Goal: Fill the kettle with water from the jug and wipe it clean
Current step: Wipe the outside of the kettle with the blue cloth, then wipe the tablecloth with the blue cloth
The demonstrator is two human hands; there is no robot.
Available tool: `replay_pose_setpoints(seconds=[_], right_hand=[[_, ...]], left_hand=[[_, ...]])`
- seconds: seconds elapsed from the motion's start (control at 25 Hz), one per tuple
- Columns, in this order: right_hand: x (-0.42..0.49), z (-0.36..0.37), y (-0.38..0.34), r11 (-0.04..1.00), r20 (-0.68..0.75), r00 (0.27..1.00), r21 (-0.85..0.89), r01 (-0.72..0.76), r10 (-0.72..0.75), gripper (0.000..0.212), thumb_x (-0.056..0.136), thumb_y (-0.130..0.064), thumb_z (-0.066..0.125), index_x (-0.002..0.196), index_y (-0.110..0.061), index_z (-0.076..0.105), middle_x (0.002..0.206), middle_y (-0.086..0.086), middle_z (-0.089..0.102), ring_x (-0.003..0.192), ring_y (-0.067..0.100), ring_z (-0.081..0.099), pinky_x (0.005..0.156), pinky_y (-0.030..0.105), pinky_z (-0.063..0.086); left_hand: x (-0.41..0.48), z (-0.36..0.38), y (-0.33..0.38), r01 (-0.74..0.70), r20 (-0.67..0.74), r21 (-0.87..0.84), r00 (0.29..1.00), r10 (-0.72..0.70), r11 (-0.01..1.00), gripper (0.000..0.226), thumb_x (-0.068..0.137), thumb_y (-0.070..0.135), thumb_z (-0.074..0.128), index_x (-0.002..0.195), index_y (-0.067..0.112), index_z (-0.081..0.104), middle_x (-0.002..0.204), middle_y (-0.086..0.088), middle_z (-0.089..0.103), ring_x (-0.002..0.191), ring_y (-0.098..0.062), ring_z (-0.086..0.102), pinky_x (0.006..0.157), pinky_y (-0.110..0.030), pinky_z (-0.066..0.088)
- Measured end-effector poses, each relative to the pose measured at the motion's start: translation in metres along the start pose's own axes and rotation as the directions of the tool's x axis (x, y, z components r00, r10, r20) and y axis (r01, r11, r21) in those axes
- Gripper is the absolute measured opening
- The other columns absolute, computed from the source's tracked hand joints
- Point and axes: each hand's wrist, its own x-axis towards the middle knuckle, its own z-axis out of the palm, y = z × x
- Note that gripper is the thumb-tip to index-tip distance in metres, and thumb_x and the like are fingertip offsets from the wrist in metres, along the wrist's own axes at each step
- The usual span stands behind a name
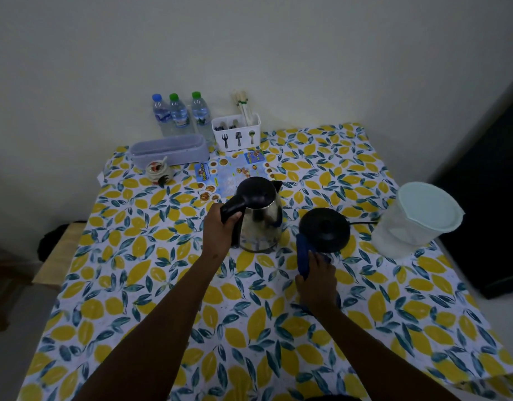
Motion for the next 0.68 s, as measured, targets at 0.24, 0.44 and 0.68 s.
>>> replay_pose_setpoints(seconds=[0.24, 0.44, 0.68], right_hand=[[0.015, 0.026, -0.003, 0.962, 0.162, 0.983, -0.245, 0.122, -0.083, 0.080, 0.089, -0.064, 0.040, 0.152, -0.030, 0.002, 0.163, 0.006, -0.006, 0.148, 0.035, 0.004, 0.112, 0.055, 0.024], [0.027, 0.032, -0.012, 0.953, 0.115, 0.990, -0.280, 0.116, -0.087, 0.063, 0.093, -0.061, 0.011, 0.151, -0.036, 0.003, 0.164, 0.004, -0.002, 0.149, 0.032, 0.000, 0.115, 0.053, 0.019], [0.037, 0.037, -0.020, 0.900, 0.252, 0.929, -0.275, 0.338, -0.272, 0.057, 0.098, -0.054, 0.026, 0.150, -0.039, 0.008, 0.163, -0.002, -0.004, 0.149, 0.031, -0.006, 0.115, 0.057, 0.017]], left_hand=[[0.011, 0.015, -0.018, 0.077, -0.079, -0.054, 0.994, -0.082, 0.996, 0.028, 0.094, 0.025, 0.060, 0.110, 0.003, 0.053, 0.100, -0.021, 0.060, 0.090, -0.035, 0.059, 0.072, -0.041, 0.047], [0.014, 0.015, -0.033, 0.017, -0.046, -0.002, 0.999, -0.017, 1.000, 0.029, 0.097, 0.028, 0.055, 0.115, 0.005, 0.051, 0.103, -0.018, 0.059, 0.093, -0.031, 0.059, 0.077, -0.042, 0.050], [-0.039, 0.014, -0.078, 0.168, 0.083, 0.017, 0.982, -0.169, 0.986, 0.057, 0.097, 0.032, 0.049, 0.146, 0.013, 0.026, 0.147, -0.005, 0.038, 0.132, -0.020, 0.041, 0.107, -0.039, 0.038]])
